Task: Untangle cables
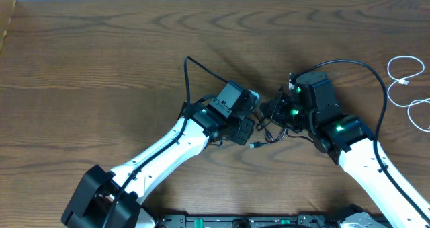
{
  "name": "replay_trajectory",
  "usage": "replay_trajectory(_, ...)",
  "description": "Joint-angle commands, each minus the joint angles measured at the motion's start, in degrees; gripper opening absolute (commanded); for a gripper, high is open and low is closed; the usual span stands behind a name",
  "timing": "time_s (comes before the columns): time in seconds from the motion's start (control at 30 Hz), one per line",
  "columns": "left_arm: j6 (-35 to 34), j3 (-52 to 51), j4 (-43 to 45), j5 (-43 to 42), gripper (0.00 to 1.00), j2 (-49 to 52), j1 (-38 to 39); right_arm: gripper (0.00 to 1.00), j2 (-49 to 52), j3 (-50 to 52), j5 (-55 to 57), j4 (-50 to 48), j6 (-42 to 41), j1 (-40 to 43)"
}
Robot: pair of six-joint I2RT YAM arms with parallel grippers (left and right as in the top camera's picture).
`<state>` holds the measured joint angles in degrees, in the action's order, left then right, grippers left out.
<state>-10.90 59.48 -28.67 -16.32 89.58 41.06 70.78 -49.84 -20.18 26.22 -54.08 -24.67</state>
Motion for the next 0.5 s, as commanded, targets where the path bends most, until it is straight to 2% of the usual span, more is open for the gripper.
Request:
replay_trajectory(0.0, -2.99, 0.31, 1.6, -0.02, 0.4, -0.11, 0.15, 0.01, -0.24, -0.17, -0.57, 1.49, -0.7, 0.26)
replay_trajectory(0.23, -3.39, 0.31, 7.52, -10.69, 0.4, -0.11, 0.15, 0.01, -0.24, -0.17, -0.28, 2.49, -3.13, 0.37)
replay_trajectory(0.37, -3.39, 0.31, 7.78, -13.53, 0.4, -0.11, 0.15, 0.01, -0.24, -0.17, 0.63, 2.27, -3.78, 1.75)
replay_trajectory(0.47, -3.39, 0.31, 7.76, -14.82, 0.35, -0.11, 0.15, 0.01, -0.24, -0.17, 0.79, 2.32, -4.04, 3.76)
